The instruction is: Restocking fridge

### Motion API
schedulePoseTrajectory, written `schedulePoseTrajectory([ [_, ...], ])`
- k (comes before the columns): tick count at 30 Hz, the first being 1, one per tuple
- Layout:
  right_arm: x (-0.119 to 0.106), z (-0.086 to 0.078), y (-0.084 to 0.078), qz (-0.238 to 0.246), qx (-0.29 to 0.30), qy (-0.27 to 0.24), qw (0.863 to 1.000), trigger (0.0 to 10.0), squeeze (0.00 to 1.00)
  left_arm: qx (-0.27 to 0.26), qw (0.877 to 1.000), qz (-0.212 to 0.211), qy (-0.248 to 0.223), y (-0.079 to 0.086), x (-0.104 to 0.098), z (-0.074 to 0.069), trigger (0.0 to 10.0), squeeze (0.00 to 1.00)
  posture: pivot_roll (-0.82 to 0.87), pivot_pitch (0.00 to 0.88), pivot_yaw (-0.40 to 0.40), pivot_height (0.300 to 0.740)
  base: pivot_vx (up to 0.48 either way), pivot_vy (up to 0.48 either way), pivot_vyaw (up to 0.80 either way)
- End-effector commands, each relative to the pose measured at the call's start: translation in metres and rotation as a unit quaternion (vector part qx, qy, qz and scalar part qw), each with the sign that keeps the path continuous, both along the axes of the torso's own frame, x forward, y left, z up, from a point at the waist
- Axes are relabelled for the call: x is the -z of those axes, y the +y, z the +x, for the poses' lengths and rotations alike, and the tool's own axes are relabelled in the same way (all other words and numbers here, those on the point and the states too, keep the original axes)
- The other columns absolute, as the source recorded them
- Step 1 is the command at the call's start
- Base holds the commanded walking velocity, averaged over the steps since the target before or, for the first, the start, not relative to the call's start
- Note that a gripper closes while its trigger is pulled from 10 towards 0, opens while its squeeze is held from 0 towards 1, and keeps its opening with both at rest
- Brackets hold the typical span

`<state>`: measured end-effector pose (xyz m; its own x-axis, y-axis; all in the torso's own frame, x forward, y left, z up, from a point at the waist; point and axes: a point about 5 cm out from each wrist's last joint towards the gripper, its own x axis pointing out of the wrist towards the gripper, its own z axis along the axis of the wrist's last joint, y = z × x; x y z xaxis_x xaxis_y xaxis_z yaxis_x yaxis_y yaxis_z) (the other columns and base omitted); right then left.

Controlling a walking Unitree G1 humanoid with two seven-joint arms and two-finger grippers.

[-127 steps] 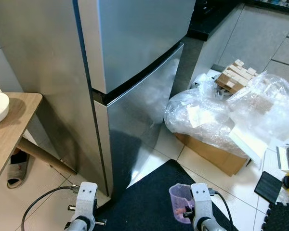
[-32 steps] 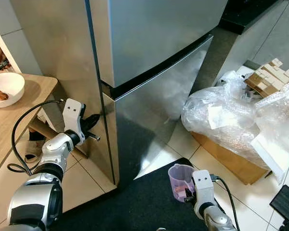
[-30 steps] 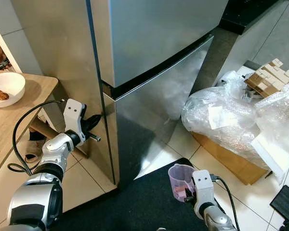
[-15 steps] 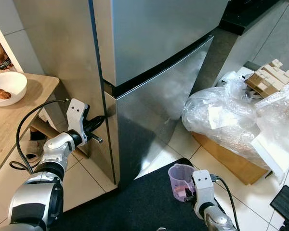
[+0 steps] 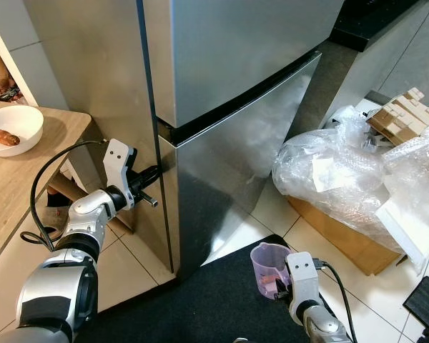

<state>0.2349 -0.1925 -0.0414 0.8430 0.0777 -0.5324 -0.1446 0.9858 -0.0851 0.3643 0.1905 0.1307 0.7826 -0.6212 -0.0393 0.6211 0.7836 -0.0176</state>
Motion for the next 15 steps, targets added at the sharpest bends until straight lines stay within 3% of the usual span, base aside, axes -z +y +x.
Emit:
schedulePoseTrajectory([
  [1, 0.0, -0.002, -0.004, -0.001, 0.006, -0.003, 1.0, 10.0, 0.0, 0.029, 1.0, -0.001, 0.0, -0.016, -0.001, 0.002, 10.0, 0.0, -0.14, 0.137, -0.026, 0.74, 0.0, 0.0, 0.0],
  [9, 0.001, -0.003, -0.004, -0.001, 0.007, -0.003, 1.0, 10.0, 0.0, 0.078, 0.997, -0.013, 0.023, -0.041, 0.005, 0.001, 10.0, 0.0, -0.15, 0.141, -0.017, 0.74, 0.0, 0.0, 0.0],
  [15, 0.001, -0.004, -0.004, 0.0, 0.009, -0.003, 1.0, 10.0, 0.0, 0.086, 0.996, -0.023, 0.025, -0.048, 0.005, 0.001, 10.0, 0.0, -0.15, 0.139, -0.01, 0.74, 0.0, 0.0, 0.0],
])
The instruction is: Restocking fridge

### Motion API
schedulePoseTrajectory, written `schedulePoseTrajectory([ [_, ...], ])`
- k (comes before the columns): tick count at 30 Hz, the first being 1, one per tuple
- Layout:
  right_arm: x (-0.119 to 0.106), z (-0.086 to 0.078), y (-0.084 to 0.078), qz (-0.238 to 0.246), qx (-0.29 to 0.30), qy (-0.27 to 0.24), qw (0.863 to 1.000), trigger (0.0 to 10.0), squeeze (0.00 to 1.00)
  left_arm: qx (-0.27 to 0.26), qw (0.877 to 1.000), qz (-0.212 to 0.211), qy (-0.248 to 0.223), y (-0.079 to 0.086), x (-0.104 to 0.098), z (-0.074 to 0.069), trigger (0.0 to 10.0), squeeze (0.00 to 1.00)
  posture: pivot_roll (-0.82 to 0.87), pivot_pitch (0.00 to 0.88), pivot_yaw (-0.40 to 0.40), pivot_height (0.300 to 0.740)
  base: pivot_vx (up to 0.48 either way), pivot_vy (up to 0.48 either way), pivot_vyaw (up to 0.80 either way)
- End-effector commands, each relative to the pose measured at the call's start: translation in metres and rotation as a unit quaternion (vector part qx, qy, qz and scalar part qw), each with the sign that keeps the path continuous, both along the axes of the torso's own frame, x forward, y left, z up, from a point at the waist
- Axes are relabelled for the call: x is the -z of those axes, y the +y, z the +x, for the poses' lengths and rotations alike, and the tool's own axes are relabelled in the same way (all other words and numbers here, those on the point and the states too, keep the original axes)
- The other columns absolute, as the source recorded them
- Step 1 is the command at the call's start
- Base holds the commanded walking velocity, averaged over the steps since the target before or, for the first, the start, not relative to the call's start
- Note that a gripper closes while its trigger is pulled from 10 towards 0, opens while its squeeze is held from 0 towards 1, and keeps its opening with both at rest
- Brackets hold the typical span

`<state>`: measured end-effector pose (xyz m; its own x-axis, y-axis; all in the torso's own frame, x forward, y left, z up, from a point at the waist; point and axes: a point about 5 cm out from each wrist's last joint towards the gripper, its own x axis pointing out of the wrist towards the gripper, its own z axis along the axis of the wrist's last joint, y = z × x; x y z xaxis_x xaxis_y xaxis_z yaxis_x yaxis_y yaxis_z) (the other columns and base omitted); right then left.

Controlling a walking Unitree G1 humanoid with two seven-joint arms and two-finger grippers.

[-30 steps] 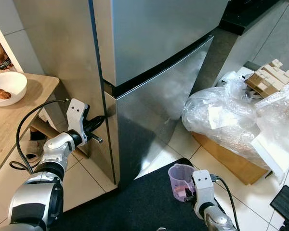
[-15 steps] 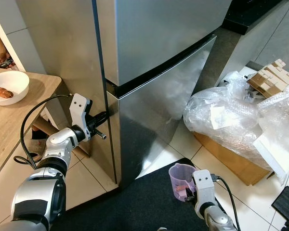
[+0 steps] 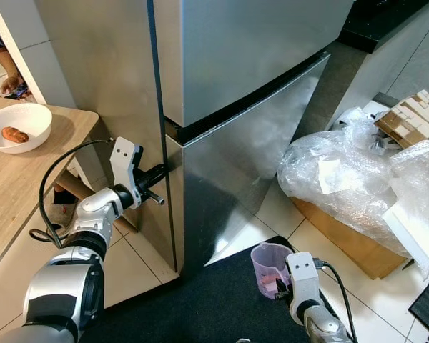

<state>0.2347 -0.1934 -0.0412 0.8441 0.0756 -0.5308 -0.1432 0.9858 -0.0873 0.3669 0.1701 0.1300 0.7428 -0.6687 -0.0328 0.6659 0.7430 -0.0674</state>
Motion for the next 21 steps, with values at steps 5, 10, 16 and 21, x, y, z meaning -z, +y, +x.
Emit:
schedulePoseTrajectory([
  [5, 0.002, -0.004, -0.004, 0.001, 0.01, -0.002, 1.0, 10.0, 0.0, 0.079, 0.997, -0.003, 0.014, -0.04, 0.008, -0.004, 10.0, 0.0, -0.15, 0.13, -0.007, 0.74, 0.0, 0.0, 0.0],
  [10, 0.001, -0.004, -0.004, 0.001, 0.01, -0.002, 1.0, 10.0, 0.0, 0.09, 0.996, -0.005, 0.016, -0.046, 0.01, -0.006, 10.0, 0.0, -0.16, 0.124, -0.006, 0.74, 0.0, 0.0, 0.0],
  [16, 0.001, -0.004, -0.005, 0.0, 0.01, -0.003, 1.0, 10.0, 0.0, 0.105, 0.994, -0.003, 0.017, -0.054, 0.012, -0.008, 10.0, 0.0, -0.16, 0.117, -0.006, 0.74, 0.0, 0.0, 0.0],
  [21, 0.001, -0.004, -0.006, -0.001, 0.009, -0.004, 1.0, 10.0, 0.0, 0.115, 0.993, -0.003, 0.016, -0.059, 0.012, -0.009, 10.0, 0.0, -0.16, 0.114, -0.006, 0.74, 0.0, 0.0, 0.0],
])
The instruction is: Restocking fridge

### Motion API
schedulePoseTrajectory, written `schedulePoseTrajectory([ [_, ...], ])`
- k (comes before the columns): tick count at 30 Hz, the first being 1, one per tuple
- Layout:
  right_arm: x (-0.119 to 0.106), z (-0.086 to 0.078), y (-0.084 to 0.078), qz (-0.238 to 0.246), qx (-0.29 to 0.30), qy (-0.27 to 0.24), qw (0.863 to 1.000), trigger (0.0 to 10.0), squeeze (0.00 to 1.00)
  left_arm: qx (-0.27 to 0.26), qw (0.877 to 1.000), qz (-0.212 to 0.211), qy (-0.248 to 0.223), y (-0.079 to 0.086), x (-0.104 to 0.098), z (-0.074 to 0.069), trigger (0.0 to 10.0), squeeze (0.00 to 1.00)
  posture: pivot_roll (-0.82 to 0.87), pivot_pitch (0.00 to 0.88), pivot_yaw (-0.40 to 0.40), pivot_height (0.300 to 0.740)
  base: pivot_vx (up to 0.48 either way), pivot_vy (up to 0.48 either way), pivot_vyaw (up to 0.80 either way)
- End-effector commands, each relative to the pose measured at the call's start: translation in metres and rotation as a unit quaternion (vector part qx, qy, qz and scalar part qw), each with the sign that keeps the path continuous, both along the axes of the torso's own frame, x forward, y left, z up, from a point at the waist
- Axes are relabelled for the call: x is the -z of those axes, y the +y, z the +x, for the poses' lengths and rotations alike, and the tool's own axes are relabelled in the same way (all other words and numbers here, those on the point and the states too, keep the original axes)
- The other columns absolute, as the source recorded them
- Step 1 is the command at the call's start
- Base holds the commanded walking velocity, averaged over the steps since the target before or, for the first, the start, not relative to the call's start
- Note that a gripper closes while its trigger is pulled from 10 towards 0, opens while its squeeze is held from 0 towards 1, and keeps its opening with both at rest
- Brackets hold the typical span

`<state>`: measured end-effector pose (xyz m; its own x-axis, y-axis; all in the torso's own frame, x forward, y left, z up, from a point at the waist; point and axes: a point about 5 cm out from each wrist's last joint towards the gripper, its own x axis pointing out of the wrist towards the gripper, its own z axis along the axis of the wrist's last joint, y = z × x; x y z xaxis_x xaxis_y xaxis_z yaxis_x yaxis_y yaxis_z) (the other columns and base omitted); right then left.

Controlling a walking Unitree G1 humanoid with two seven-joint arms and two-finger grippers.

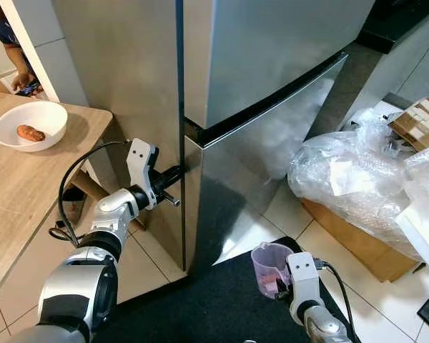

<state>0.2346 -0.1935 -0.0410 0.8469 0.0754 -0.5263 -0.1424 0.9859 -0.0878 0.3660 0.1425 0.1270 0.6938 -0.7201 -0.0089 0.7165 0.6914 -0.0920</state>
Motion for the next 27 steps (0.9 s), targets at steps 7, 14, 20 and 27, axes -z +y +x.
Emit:
schedulePoseTrajectory([
  [7, 0.001, -0.004, -0.005, -0.001, 0.009, -0.001, 1.0, 10.0, 0.0, 0.098, 0.995, 0.016, 0.015, -0.038, 0.012, -0.011, 10.0, 0.0, -0.16, 0.107, -0.001, 0.74, 0.0, 0.0, 0.0],
  [14, 0.001, -0.004, -0.005, 0.001, 0.01, -0.002, 1.0, 10.0, 0.0, 0.114, 0.993, 0.017, 0.016, -0.046, 0.014, -0.013, 10.0, 0.0, -0.16, 0.1, 0.003, 0.74, 0.0, 0.0, 0.0],
  [20, 0.001, -0.003, -0.004, 0.001, 0.011, -0.002, 1.0, 10.0, 0.0, 0.123, 0.992, 0.017, 0.016, -0.051, 0.015, -0.015, 10.0, 0.0, -0.16, 0.097, 0.003, 0.74, 0.0, 0.0, 0.0],
  [27, 0.001, -0.003, -0.004, 0.001, 0.011, -0.003, 1.0, 10.0, 0.0, 0.139, 0.99, 0.016, 0.019, -0.058, 0.018, -0.018, 10.0, 0.0, -0.16, 0.096, 0.006, 0.74, 0.0, 0.0, 0.0],
])
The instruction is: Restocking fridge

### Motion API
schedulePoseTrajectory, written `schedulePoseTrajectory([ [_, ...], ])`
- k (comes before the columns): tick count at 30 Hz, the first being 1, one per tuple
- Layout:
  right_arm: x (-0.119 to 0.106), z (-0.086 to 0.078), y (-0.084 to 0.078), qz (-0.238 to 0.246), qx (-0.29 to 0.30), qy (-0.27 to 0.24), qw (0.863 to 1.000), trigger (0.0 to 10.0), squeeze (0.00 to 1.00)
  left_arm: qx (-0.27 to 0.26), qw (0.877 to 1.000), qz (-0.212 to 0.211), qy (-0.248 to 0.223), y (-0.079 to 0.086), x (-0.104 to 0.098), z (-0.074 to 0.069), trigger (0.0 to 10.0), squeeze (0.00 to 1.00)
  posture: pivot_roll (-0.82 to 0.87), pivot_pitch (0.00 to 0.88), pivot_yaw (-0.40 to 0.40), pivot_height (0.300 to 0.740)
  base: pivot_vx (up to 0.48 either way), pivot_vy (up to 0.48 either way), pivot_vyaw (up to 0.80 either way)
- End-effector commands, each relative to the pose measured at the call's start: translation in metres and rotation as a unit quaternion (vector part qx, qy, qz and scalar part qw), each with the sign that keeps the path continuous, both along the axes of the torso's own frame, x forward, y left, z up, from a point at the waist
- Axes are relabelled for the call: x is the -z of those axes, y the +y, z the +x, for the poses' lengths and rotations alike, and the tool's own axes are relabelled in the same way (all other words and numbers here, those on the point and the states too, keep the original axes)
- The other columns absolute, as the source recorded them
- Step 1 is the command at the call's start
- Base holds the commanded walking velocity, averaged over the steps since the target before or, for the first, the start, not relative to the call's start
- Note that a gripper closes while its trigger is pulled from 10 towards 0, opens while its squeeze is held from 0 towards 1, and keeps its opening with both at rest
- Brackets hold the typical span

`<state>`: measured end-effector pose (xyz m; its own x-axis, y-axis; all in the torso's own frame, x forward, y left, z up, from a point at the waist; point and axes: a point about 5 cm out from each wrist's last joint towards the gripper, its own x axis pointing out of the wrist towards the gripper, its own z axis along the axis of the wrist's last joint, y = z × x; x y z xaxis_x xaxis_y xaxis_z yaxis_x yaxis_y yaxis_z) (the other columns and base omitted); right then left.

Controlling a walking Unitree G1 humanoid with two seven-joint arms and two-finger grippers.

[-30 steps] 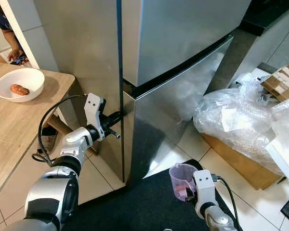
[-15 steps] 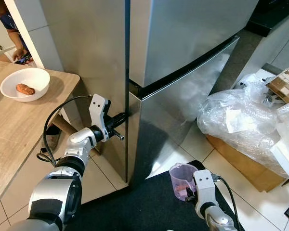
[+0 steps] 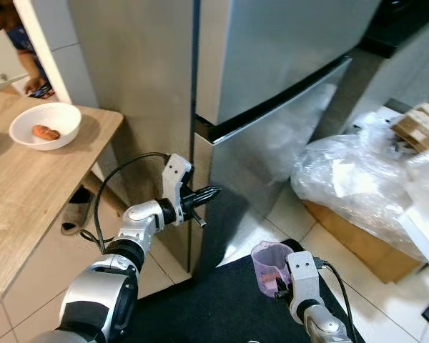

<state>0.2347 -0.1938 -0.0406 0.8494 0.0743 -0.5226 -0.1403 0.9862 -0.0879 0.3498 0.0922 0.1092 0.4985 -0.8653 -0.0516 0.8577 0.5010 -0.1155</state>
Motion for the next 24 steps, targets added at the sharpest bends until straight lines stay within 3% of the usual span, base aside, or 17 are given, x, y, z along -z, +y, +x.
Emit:
schedulePoseTrajectory([
  [1, 0.001, -0.003, -0.004, 0.001, 0.01, -0.001, 1.0, 10.0, 0.0, 0.018, 1.0, 0.005, -0.004, -0.008, 0.0, -0.002, 10.0, 0.0, -0.16, 0.096, 0.006, 0.74, 0.0, 0.0, 0.0],
  [8, 0.002, -0.004, -0.004, 0.001, 0.011, 0.0, 1.0, 10.0, 0.0, 0.028, 1.0, 0.006, -0.003, -0.011, 0.001, -0.004, 10.0, 0.0, -0.16, 0.098, 0.009, 0.74, 0.0, 0.0, 0.0],
  [9, 0.002, -0.004, -0.004, 0.001, 0.011, 0.0, 1.0, 10.0, 0.0, 0.034, 0.998, 0.043, -0.01, -0.009, 0.006, -0.006, 10.0, 0.0, -0.16, 0.098, 0.01, 0.74, 0.0, 0.0, 0.0],
  [11, 0.002, -0.005, -0.004, 0.002, 0.011, 0.001, 1.0, 10.0, 0.0, 0.026, 0.985, 0.169, -0.006, 0.002, 0.028, -0.011, 10.0, 0.0, -0.16, 0.1, 0.009, 0.74, 0.0, 0.0, 0.0],
  [13, 0.003, -0.005, -0.004, 0.001, 0.011, 0.002, 1.0, 10.0, 0.0, -0.005, 0.952, 0.306, -0.012, 0.023, 0.048, -0.014, 10.0, 0.0, -0.16, 0.101, 0.009, 0.74, 0.0, 0.0, 0.0],
  [15, 0.002, -0.005, -0.004, 0.002, 0.011, 0.002, 1.0, 10.0, 0.0, -0.012, 0.949, 0.316, -0.015, 0.026, 0.049, -0.014, 10.0, 0.0, -0.16, 0.103, 0.007, 0.74, 0.0, 0.0, 0.0],
  [16, 0.002, -0.005, -0.003, 0.002, 0.011, 0.002, 1.0, 10.0, 0.0, -0.038, 0.945, 0.323, -0.015, 0.032, 0.048, -0.011, 10.0, 0.0, -0.16, 0.106, 0.006, 0.74, 0.0, 0.0, 0.0],
  [17, 0.003, -0.005, -0.003, 0.002, 0.011, 0.002, 1.0, 10.0, 0.0, -0.102, 0.942, 0.32, -0.013, 0.044, 0.044, -0.005, 10.0, 0.0, -0.16, 0.109, 0.006, 0.74, 0.0, 0.0, 0.0],
  [20, 0.003, -0.005, -0.002, 0.002, 0.008, 0.004, 1.0, 10.0, 0.0, -0.298, 0.909, 0.29, -0.002, 0.085, 0.027, 0.012, 10.0, 0.0, -0.15, 0.118, 0.001, 0.74, 0.0, 0.0, 0.0],
  [22, 0.003, -0.005, -0.001, 0.002, 0.006, 0.004, 1.0, 10.0, 0.0, -0.372, 0.889, 0.269, -0.004, 0.104, 0.015, 0.018, 10.0, 0.0, -0.14, 0.126, -0.008, 0.74, 0.0, 0.0, 0.0],
  [24, 0.003, -0.005, -0.001, 0.002, 0.005, 0.004, 1.0, 10.0, 0.0, -0.393, 0.882, 0.259, -0.005, 0.11, 0.012, 0.019, 10.0, 0.0, -0.14, 0.128, -0.01, 0.74, 0.0, 0.0, 0.0],
])
